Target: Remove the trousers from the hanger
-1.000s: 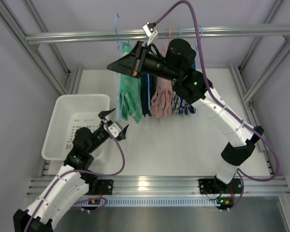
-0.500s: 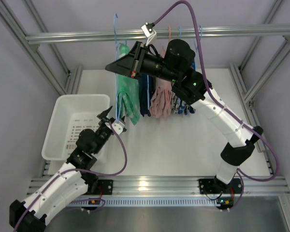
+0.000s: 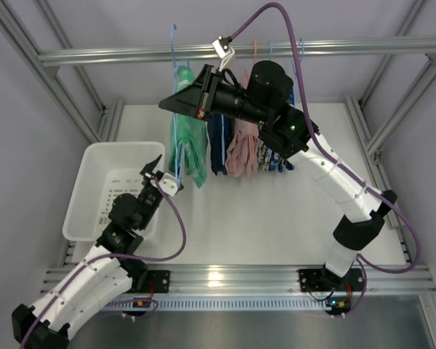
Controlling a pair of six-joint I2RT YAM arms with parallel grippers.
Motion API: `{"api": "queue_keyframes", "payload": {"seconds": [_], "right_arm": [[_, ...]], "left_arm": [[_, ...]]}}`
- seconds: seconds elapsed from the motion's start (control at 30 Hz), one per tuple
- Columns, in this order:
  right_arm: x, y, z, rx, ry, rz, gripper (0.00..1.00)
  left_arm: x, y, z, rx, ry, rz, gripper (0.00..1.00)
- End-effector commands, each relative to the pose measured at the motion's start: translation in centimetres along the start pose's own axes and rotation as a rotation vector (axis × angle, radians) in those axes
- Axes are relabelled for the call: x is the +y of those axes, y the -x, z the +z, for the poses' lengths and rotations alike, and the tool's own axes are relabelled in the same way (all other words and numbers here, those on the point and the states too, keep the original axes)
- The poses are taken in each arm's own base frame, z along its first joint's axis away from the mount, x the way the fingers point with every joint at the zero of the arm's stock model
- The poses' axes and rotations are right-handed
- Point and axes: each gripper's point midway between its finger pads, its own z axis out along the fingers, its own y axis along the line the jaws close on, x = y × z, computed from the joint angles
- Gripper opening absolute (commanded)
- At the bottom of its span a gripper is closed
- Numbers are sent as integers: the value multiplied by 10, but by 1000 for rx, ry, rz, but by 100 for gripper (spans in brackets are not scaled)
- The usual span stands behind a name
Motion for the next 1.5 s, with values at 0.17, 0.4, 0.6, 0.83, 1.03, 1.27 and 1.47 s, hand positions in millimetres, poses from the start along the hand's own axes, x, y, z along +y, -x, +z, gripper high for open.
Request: {"api": "queue_keyframes", "payload": {"seconds": [0.17,0.4,0.6,0.83,1.03,1.27,1.47], "right_arm": [[89,29,-34,-121,242,-163,0],[89,26,-35,-109,247,-158,0],[89,23,-36,-102,248,-164,0],[86,19,-38,-94,237,-169,0],[80,14,-40,-81,222,-166,0],[65,6,-43,-63,183,-172,0],[24,-9,-44,-33,85,-190,0]], "left_arm": [[42,62,16,-132,146,-190,69],[49,75,19,-151,159,-264,75],[53,86,22,-183,170,-322,79],[65,104,25,-218,189,-326,69],[75,124,25,-244,188,-353,48],[79,147,24,-262,145,-397,11],[92,187,22,-287,105,-536,0]]}}
